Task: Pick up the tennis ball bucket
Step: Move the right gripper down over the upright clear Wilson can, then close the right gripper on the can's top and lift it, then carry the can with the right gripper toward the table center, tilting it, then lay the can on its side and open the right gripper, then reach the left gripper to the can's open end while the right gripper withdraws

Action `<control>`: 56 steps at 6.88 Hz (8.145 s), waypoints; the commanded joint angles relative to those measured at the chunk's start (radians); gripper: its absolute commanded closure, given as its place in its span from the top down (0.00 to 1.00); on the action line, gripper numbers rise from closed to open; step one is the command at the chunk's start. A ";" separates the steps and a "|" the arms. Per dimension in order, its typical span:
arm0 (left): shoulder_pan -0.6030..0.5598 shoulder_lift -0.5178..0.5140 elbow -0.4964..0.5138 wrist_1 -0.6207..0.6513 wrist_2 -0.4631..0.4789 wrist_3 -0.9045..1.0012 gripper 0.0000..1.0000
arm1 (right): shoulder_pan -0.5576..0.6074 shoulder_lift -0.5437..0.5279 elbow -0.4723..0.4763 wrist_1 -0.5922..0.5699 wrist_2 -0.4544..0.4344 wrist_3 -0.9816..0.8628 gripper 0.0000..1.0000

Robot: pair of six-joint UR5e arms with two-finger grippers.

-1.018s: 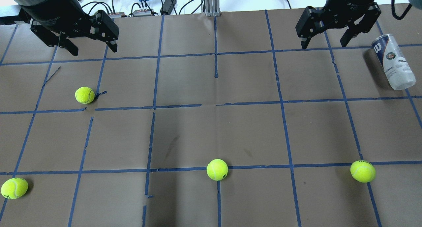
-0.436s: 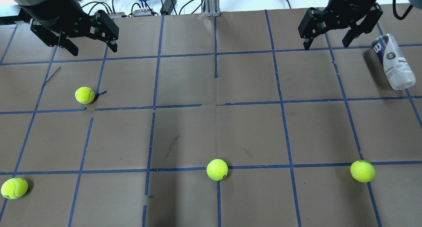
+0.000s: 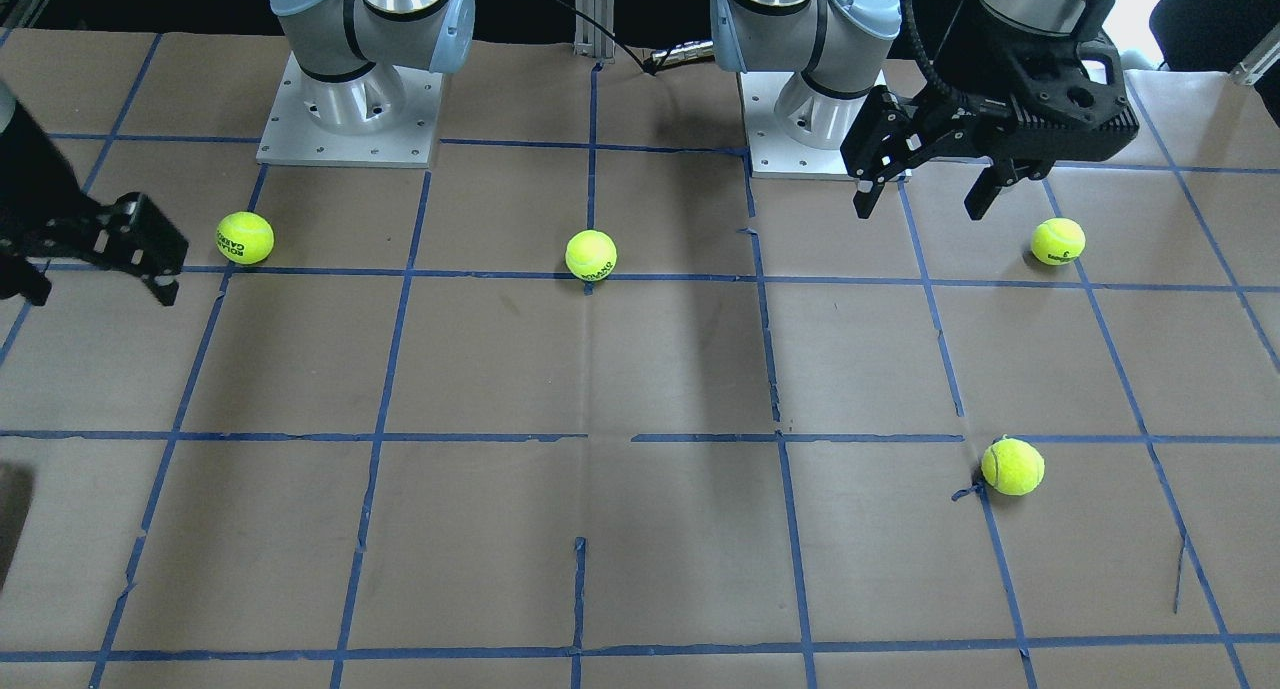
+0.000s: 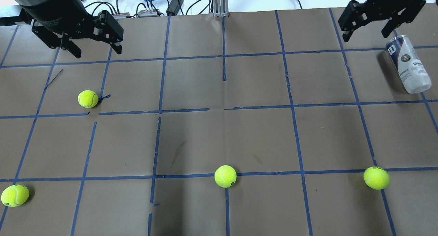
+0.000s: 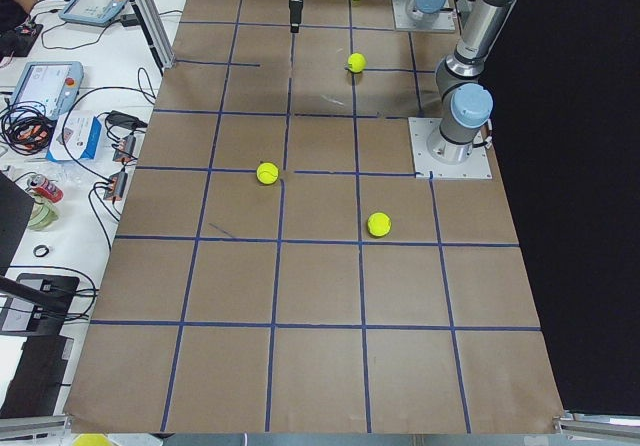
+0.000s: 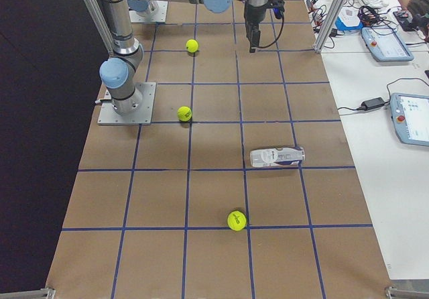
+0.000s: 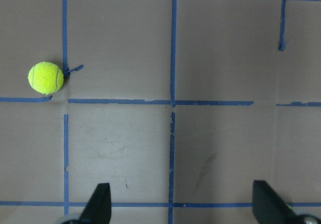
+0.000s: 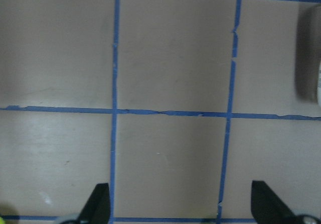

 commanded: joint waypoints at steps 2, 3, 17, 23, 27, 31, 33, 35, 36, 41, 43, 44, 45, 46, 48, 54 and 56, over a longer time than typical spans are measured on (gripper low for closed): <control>0.000 0.000 0.000 0.001 0.000 0.001 1.00 | -0.202 0.323 -0.233 -0.199 -0.107 -0.176 1.00; 0.000 0.000 0.000 -0.001 0.002 0.001 1.00 | -0.216 0.436 -0.335 -0.218 -0.115 -0.233 1.00; 0.002 0.006 0.000 -0.002 0.006 0.001 1.00 | -0.295 0.572 -0.243 -0.520 0.238 -0.557 0.46; 0.002 0.006 0.000 -0.002 0.005 0.001 1.00 | 0.335 0.328 0.067 -0.563 0.296 -0.652 0.34; 0.002 0.006 0.000 -0.004 0.008 0.001 1.00 | 0.664 0.438 0.069 -0.828 0.296 -0.838 0.33; 0.002 0.008 0.000 -0.002 0.008 0.001 1.00 | 0.740 0.449 0.084 -0.831 0.213 -0.769 1.00; 0.002 0.006 0.000 -0.001 0.008 0.003 1.00 | 0.736 0.438 0.080 -0.828 0.210 -0.756 1.00; 0.002 -0.002 -0.006 -0.001 -0.006 0.003 1.00 | 0.648 0.432 0.077 -0.813 0.221 -0.723 1.00; 0.002 0.003 -0.006 -0.002 -0.008 0.004 1.00 | 0.585 0.376 0.089 -0.774 0.222 -0.712 1.00; 0.162 -0.132 -0.327 0.292 -0.324 0.011 1.00 | 0.261 0.003 0.086 -0.162 0.233 -0.466 1.00; 0.196 -0.210 -0.432 0.432 -0.482 0.084 1.00 | 0.250 -0.109 0.083 0.013 0.221 -0.277 1.00; 0.196 -0.297 -0.448 0.566 -0.618 0.096 1.00 | 0.240 -0.153 0.083 0.085 0.216 -0.174 1.00; 0.183 -0.325 -0.456 0.602 -0.644 0.121 1.00 | 0.221 -0.205 0.081 0.119 0.214 -0.131 1.00; 0.167 -0.325 -0.462 0.605 -0.647 0.154 1.00 | 0.180 -0.221 0.084 0.150 0.213 -0.102 1.00; 0.169 -0.374 -0.463 0.605 -0.688 0.219 0.99 | 0.093 -0.221 0.090 0.289 0.214 -0.023 1.00; 0.140 -0.502 -0.422 0.616 -0.813 0.201 0.58 | 0.153 -0.108 0.015 0.077 0.079 0.188 1.00; 0.137 -0.490 -0.419 0.619 -0.818 0.186 0.16 | 0.205 -0.068 -0.029 0.075 0.075 0.212 1.00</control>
